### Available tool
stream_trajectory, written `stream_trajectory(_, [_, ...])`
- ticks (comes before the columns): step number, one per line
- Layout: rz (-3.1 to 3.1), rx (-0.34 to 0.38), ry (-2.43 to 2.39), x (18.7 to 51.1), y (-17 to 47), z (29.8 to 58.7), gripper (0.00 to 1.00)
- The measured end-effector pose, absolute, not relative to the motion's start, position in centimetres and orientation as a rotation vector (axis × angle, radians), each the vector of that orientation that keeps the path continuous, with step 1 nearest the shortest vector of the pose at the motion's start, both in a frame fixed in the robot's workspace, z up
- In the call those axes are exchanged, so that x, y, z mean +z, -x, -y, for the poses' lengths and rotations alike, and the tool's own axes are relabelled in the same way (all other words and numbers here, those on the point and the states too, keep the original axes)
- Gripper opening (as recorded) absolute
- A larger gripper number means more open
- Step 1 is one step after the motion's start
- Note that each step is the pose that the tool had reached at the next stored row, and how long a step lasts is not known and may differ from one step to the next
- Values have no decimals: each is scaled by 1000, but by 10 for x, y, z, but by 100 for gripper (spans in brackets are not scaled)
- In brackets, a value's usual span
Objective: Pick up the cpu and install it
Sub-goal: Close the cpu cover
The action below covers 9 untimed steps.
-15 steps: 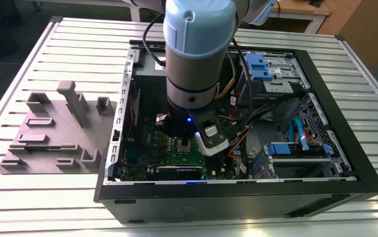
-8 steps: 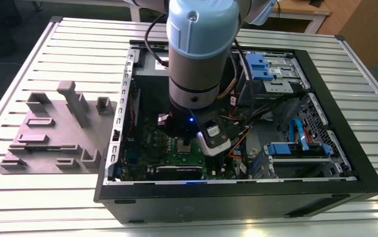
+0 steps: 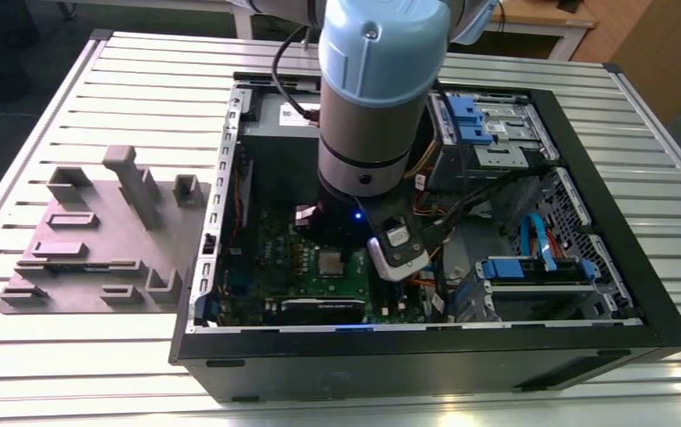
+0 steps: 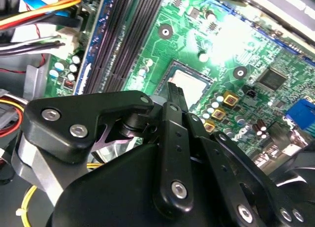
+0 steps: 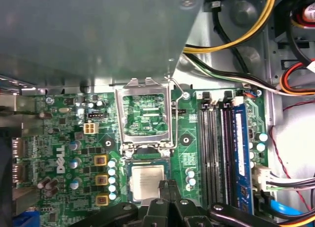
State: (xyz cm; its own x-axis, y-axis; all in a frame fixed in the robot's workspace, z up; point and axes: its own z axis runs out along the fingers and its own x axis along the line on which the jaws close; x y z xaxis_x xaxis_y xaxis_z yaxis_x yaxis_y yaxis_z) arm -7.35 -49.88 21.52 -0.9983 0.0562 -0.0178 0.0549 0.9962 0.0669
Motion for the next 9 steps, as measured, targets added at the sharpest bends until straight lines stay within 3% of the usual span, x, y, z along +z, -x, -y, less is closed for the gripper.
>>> stream_trajectory(9, [-3119,104,-86,215,71,499,10])
